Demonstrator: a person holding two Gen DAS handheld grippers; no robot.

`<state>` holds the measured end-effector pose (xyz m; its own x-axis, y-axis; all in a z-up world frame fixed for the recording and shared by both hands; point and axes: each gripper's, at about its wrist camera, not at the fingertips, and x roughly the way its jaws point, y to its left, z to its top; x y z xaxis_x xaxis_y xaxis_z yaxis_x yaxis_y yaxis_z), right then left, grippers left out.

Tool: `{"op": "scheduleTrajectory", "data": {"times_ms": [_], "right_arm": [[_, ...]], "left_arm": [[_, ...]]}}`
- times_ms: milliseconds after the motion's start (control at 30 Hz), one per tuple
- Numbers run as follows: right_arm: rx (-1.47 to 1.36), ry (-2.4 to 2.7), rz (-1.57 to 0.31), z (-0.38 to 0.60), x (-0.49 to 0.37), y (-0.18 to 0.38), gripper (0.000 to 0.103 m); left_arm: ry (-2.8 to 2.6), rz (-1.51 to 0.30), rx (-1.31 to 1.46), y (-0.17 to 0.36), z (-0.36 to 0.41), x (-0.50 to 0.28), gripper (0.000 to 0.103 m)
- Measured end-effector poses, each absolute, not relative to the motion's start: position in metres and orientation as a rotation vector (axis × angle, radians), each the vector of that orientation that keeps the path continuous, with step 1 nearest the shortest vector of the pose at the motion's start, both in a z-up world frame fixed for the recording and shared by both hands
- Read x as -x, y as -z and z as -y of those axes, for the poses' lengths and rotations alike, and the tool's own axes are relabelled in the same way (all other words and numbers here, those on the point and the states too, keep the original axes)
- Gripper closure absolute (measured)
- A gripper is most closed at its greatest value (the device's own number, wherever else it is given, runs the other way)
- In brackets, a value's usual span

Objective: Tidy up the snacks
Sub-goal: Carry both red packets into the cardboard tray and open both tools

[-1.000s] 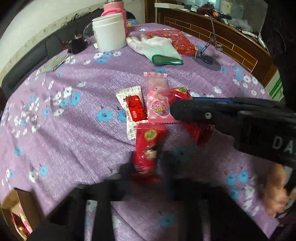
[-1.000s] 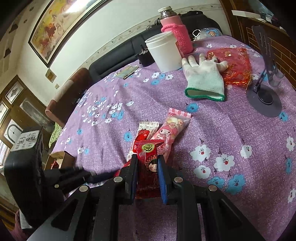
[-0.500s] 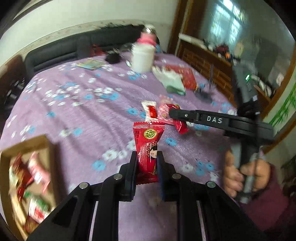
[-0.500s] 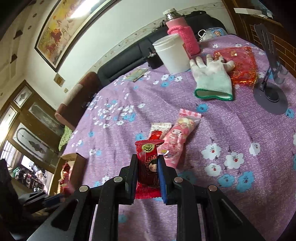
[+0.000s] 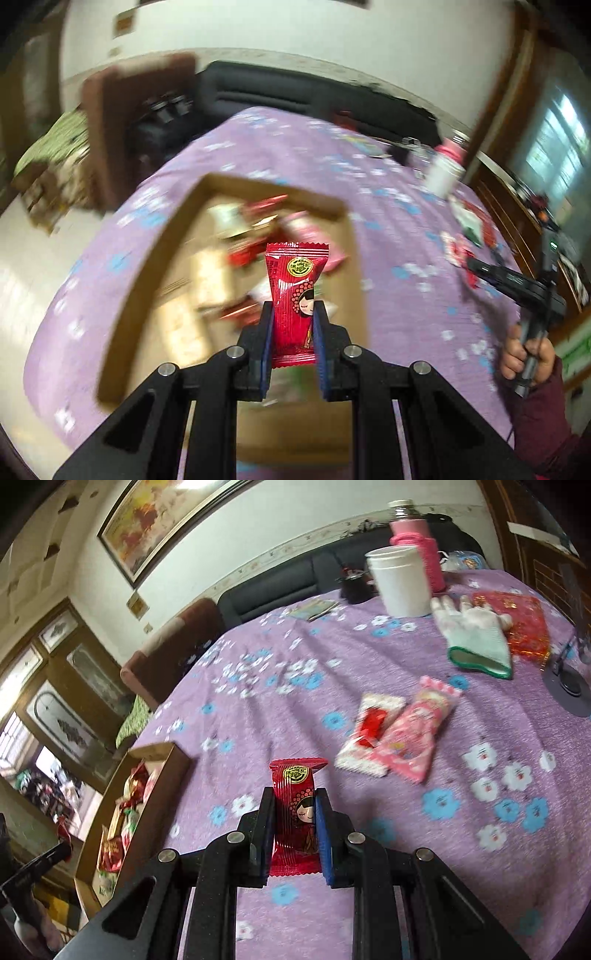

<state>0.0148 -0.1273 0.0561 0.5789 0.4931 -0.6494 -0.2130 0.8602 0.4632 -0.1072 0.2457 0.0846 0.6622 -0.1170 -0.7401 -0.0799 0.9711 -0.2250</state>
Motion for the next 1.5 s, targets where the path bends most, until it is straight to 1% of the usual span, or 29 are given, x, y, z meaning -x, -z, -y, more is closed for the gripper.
{"op": "scheduleTrajectory", "data": {"times_ms": [200,400,667,733,767,800,833,867,900,967,1033,1100,1167,1200,1267,1400,1467,1500], "right_arm": [[-0.287,-0.554,-0.889,0.064,0.015,-0.071,0.081],[-0.168,-0.711,-0.917,-0.018,0.045,-0.083,0.081],[-0.014,-0.839,-0.95,-0.104,0.075,-0.074,0.08],[0.006,-0.846,-0.966,-0.116,0.076,-0.069,0.08],[0.013,-0.852,-0.977,-0.122,0.078,-0.066,0.08],[0.019,-0.854,-0.984,-0.125,0.078,-0.063,0.08],[0.027,-0.855,-0.992,-0.129,0.079,-0.061,0.08],[0.032,-0.857,-0.995,-0.132,0.082,-0.058,0.08],[0.037,-0.859,-0.999,-0.135,0.082,-0.057,0.08],[0.051,-0.864,-1.003,-0.142,0.085,-0.054,0.08],[0.069,-0.87,-1.005,-0.149,0.087,-0.051,0.08],[0.081,-0.883,-1.009,-0.154,0.09,-0.048,0.08],[0.093,-0.892,-1.003,-0.159,0.095,-0.047,0.078],[0.095,-0.895,-1.001,-0.16,0.096,-0.048,0.077],[0.085,-0.903,-0.995,-0.159,0.096,-0.05,0.07],[0.075,-0.881,-0.963,-0.148,0.098,-0.059,0.066],[0.054,-0.865,-0.954,-0.139,0.096,-0.064,0.061],[0.042,-0.86,-0.95,-0.135,0.096,-0.066,0.06]], "left_arm": [[-0.053,-0.886,0.292,-0.061,-0.284,0.119,0.085],[-0.072,-0.906,0.299,-0.046,-0.294,0.12,0.085],[-0.113,-0.927,0.312,-0.034,-0.304,0.124,0.085],[-0.113,-0.924,0.318,-0.034,-0.305,0.125,0.081],[-0.111,-0.921,0.321,-0.035,-0.305,0.126,0.076],[-0.111,-0.914,0.324,-0.036,-0.305,0.127,0.065],[-0.114,-0.902,0.326,-0.039,-0.306,0.13,0.058],[-0.121,-0.887,0.325,-0.043,-0.306,0.132,0.047],[-0.133,-0.864,0.322,-0.048,-0.307,0.135,0.038],[-0.155,-0.837,0.319,-0.055,-0.308,0.138,0.031],[-0.179,-0.815,0.31,-0.062,-0.309,0.141,0.029],[-0.204,-0.808,0.29,-0.065,-0.307,0.141,0.024],[-0.233,-0.804,0.271,-0.067,-0.306,0.142,0.022],[-0.242,-0.803,0.263,-0.068,-0.305,0.142,0.022],[-0.25,-0.806,0.258,-0.068,-0.304,0.142,0.022],[-0.265,-0.798,0.239,-0.071,-0.301,0.146,0.022],[-0.271,-0.791,0.217,-0.074,-0.297,0.147,0.022],[-0.276,-0.789,0.204,-0.075,-0.294,0.147,0.022]]}}
